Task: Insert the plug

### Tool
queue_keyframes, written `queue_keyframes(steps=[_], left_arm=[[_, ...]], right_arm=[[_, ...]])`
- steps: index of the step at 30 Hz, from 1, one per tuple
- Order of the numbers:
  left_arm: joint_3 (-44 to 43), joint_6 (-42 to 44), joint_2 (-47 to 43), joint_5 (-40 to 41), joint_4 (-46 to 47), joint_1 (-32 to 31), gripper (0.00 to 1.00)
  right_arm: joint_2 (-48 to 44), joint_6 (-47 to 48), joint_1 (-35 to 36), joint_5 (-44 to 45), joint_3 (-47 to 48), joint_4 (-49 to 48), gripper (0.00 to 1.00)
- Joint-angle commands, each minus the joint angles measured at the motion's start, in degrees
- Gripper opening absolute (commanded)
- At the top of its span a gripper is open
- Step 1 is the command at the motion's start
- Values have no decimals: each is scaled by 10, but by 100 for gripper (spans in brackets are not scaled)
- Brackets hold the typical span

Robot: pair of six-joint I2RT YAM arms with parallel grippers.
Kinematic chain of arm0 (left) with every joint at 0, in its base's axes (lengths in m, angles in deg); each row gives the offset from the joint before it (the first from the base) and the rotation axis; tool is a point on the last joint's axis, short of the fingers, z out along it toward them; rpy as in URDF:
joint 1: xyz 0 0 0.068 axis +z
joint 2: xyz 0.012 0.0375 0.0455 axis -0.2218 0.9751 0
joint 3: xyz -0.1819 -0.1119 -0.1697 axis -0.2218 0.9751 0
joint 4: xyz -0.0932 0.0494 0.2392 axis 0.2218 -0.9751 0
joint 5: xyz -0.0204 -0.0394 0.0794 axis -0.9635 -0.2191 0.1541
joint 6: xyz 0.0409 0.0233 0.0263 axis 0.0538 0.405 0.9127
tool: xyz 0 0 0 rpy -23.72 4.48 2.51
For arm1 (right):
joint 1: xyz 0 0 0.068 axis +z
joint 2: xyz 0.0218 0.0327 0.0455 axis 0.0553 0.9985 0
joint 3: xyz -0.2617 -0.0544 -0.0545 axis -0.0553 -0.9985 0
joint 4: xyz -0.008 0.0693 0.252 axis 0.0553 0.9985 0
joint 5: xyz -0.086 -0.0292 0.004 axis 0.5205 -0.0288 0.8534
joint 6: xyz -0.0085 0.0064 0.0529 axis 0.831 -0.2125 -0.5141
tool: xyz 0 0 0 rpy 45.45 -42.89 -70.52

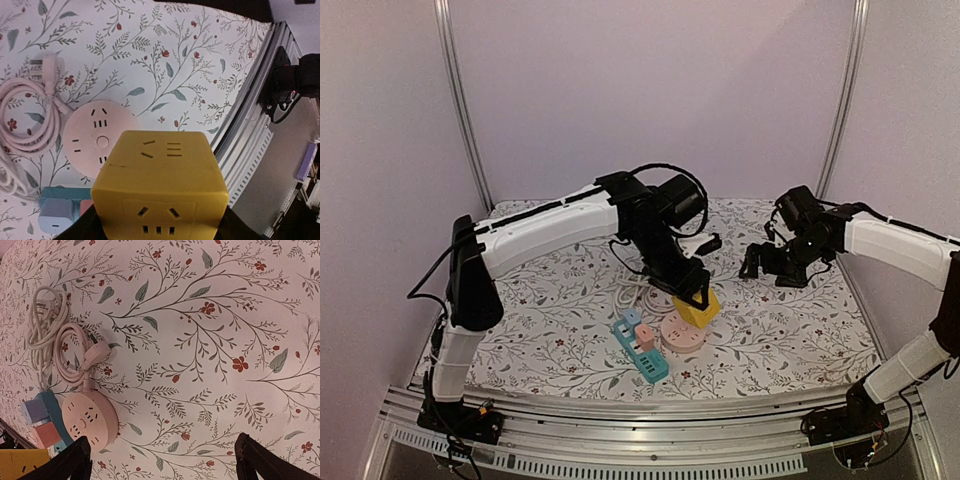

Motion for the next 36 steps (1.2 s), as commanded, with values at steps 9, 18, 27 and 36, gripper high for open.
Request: queue_keyframes(steps=[9, 18, 27, 36], left_arm=[[-3, 31, 24, -116, 16, -1, 0], [-37, 38, 45, 24, -6, 8, 0], [-81, 41, 89, 81, -19, 9, 0], [-81, 50, 103, 115, -21, 9, 0]], right_arm=[[-25, -16, 0, -16, -28, 3, 99], [-31, -13, 0, -12, -36, 8, 99], [-36, -7, 0, -11, -39, 17, 99], [-36, -6, 0, -10, -44, 17, 99]])
